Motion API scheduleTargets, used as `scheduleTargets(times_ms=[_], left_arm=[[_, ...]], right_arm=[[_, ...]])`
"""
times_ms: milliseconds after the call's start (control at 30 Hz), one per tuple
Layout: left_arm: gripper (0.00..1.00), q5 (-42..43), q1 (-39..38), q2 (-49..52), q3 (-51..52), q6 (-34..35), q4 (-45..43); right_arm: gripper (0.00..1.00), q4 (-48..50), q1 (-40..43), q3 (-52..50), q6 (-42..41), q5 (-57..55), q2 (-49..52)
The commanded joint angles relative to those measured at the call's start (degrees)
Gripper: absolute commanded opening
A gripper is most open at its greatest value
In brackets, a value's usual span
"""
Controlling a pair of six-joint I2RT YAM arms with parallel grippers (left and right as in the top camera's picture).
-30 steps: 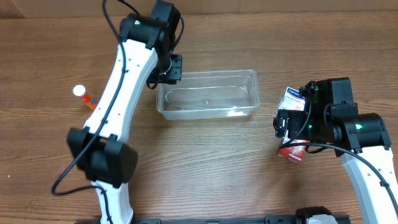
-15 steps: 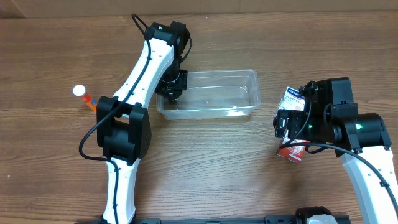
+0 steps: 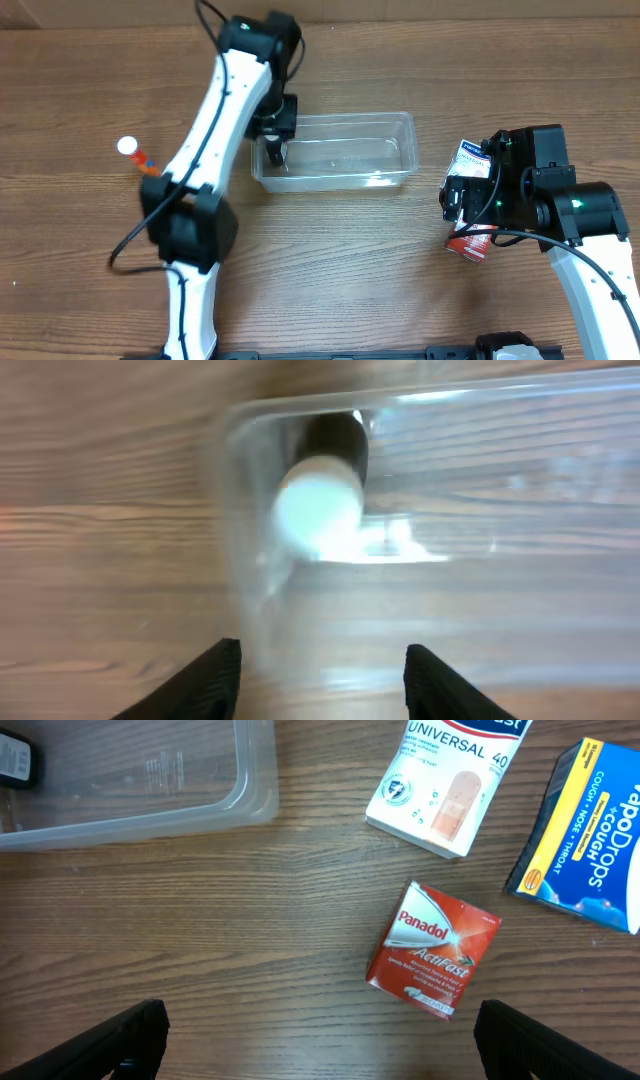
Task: Pack container
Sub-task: 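Carry the dark bottle into the container's left end and release, then move the left gripper to the orange tube and grasp it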
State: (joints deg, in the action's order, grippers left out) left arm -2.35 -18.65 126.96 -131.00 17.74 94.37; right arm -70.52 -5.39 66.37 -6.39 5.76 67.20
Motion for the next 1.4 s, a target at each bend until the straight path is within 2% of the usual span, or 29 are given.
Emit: scheduleTargets(times_ms=[0,33,67,267,433,700,1000,1167,1333,1367], left_arm=[[0.67,-5.51,2.29,-12.83,-3.52,1.18,2.21],[0.69,-6.05,3.76,-15.02,-3.52,1.2,2.45],[0.75,-6.21,6.49,-17.55,-3.48,1.2,2.43],[0.79,-4.48,22.97,-20.37,-2.6,1.77,2.43],[0.82,-3.74,32.22,-18.27,4.96,1.7,-0.57],[0.91,-3.63,34.18,-15.96,26.34,1.55,-15.61],[0.9,-3.78,34.49,-6.91,27.71,0.9,-19.1],[0.78,-3.91,34.49,-6.64,27.71,0.22,-21.05],[0.49,-6.75,34.49,-6.64,27.67,0.0,-21.42],[0.46,-6.91,34.49,-6.64,27.67,0.0,-21.42]], right_arm=[[1.0,0.33,-0.11,1.9,-0.31,0.31,-0.09],[1.0,0.33,-0.11,1.9,-0.31,0.31,-0.09],[1.0,0.31,-0.11,1.9,-0.31,0.31,-0.09],[1.0,0.31,-0.11,1.9,-0.31,0.33,-0.09],[1.0,0.33,-0.11,1.9,-0.31,0.31,-0.09],[1.0,0.31,-0.11,1.9,-0.31,0.33,-0.09],[1.0,0.31,-0.11,1.9,-0.31,0.31,-0.09],[1.0,0.35,-0.11,1.9,-0.31,0.31,-0.09],[1.0,0.33,-0.11,1.9,-0.31,0.31,0.42],[1.0,0.33,-0.11,1.9,-0.31,0.31,0.44]])
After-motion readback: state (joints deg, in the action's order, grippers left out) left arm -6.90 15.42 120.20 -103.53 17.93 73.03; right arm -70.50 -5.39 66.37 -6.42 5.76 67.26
